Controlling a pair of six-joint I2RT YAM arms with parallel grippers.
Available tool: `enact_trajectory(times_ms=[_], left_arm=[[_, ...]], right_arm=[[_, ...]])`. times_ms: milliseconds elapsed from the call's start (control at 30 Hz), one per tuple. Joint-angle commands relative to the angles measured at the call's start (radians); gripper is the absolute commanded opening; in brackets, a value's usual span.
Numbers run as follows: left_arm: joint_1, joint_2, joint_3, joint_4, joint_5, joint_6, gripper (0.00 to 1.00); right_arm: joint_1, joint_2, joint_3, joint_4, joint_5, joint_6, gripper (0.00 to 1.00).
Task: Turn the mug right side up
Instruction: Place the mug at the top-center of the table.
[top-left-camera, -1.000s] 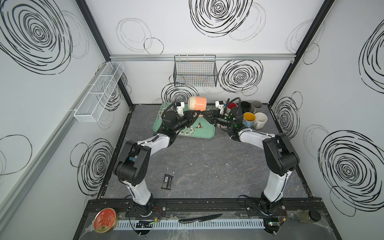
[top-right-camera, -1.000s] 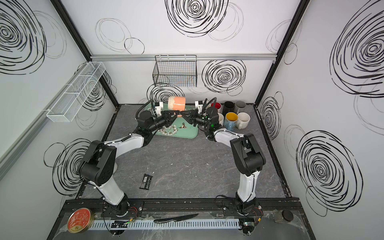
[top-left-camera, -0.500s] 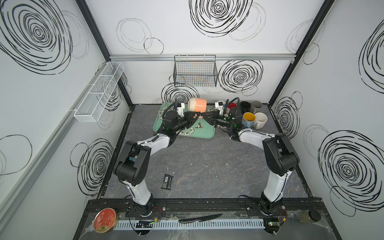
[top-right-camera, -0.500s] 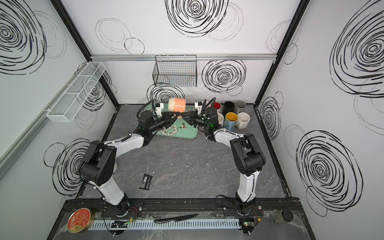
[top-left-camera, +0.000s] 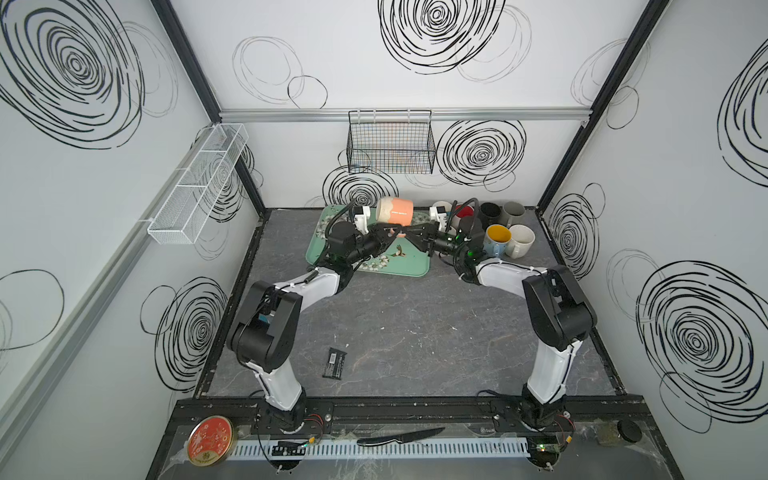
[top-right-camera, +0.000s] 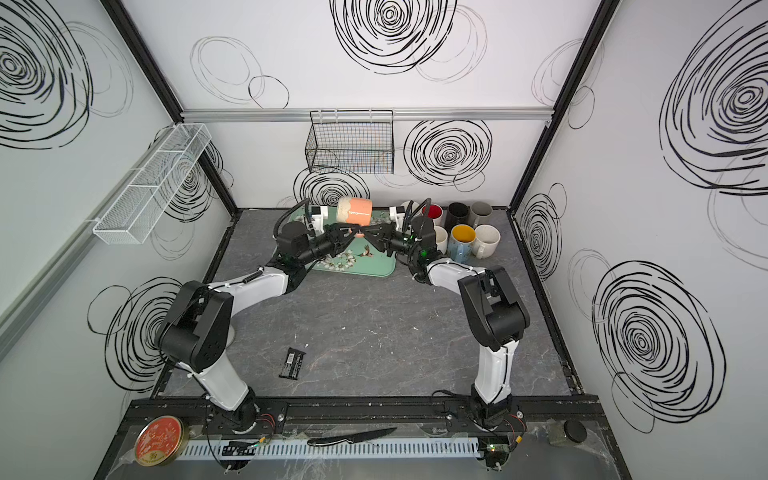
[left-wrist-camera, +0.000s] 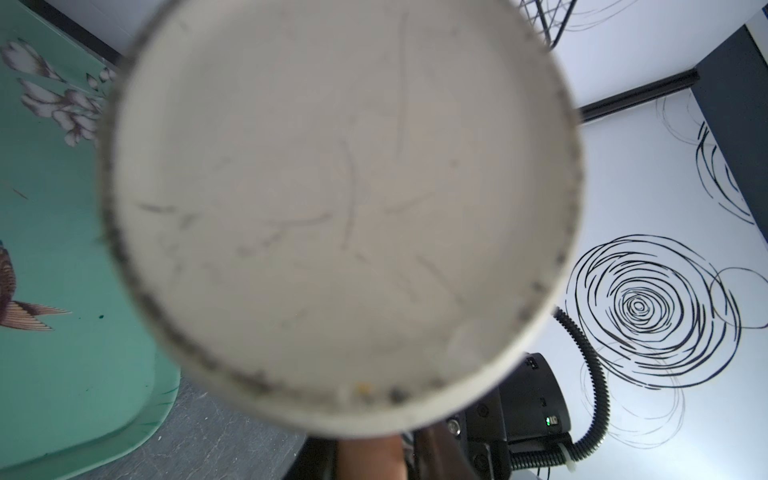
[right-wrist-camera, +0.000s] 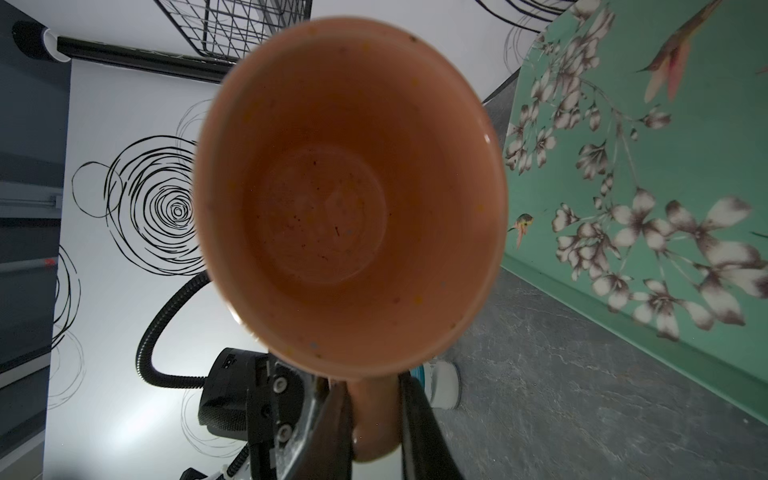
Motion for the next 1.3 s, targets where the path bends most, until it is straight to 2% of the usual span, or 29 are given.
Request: enact_trajectory(times_ms=[0,167,467,600,833,967,1167,1267], left_arm=[[-0.023,-0.017,0.015,0.110,0.048,0.046,0.39],[-0.030,-0.012,-0.032,0.138,0.049,0.041,0.44],[-0.029,-0.017,-0.056,0.140,0.071,0.058,0.45],[-0.029,-0.020,-0.056,0.134,0.088,0.065,0.46],[-0.030,-0.041,-0.039,-0.013,0.099,0.177,0.46],[-0.029,-0.058,-0.032,-0.086,0.095,0.232,0.46],[-0.023,-0.038,-0.041,-0.089,0.096,0.229,0.47],[-0.022,-0.023,-0.048,-0.063,0.100,0.213,0.46]], right_arm=[[-0.014,-0.071,-0.038,0.037,0.050,-0.041,0.00],[-0.029,-0.106,-0.075,0.047,0.065,-0.065,0.00],[-0.046,-0.167,-0.141,0.117,0.129,-0.105,0.00],[-0.058,-0.205,-0.149,0.076,0.152,-0.154,0.00],[-0.100,-0.296,-0.140,-0.151,0.158,-0.314,0.00],[-0.121,-0.382,-0.145,-0.375,0.189,-0.483,0.00],[-0.128,-0.525,-0.213,-0.658,0.282,-0.702,0.00],[-0.128,-0.574,-0.284,-0.713,0.331,-0.744,0.00]])
